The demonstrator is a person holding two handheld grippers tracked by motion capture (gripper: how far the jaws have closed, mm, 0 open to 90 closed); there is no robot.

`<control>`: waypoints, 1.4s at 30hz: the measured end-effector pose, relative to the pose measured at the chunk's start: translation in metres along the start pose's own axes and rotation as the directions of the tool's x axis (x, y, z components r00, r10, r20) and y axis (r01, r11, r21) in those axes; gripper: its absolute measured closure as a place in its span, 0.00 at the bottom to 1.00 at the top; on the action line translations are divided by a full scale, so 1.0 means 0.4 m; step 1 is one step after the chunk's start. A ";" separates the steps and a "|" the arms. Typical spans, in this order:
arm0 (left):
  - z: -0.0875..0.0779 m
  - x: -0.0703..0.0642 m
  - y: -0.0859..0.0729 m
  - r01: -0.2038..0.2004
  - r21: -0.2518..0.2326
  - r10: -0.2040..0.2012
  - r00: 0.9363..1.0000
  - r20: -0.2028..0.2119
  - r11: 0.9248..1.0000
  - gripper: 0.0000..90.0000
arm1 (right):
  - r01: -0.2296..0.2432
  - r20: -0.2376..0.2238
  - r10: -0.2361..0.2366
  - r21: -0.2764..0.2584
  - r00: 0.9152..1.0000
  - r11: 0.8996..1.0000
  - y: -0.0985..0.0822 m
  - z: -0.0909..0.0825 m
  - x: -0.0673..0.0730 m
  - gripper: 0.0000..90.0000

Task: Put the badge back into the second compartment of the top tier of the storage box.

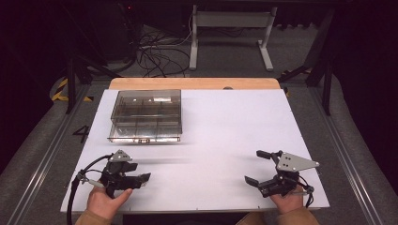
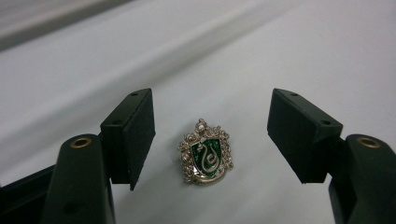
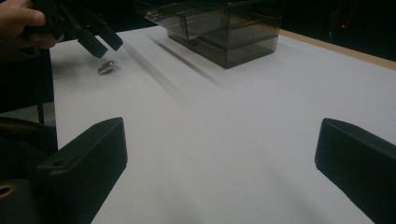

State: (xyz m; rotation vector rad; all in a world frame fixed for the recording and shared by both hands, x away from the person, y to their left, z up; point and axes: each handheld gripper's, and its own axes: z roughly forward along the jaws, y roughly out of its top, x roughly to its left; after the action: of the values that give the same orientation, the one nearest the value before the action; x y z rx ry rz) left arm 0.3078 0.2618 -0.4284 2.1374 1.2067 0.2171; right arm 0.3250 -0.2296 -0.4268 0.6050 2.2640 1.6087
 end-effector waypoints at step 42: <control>0.045 -0.030 -0.006 -0.046 0.143 0.060 0.993 -0.098 0.989 0.52 | -0.001 -0.018 0.001 0.015 1.000 1.000 -0.002 0.007 -0.002 0.04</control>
State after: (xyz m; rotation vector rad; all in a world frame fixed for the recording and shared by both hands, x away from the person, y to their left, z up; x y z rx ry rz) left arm 0.3076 0.2444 -0.4416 2.3064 1.2567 0.2750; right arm 0.3270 -0.2278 -0.4285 0.5979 2.2909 1.6054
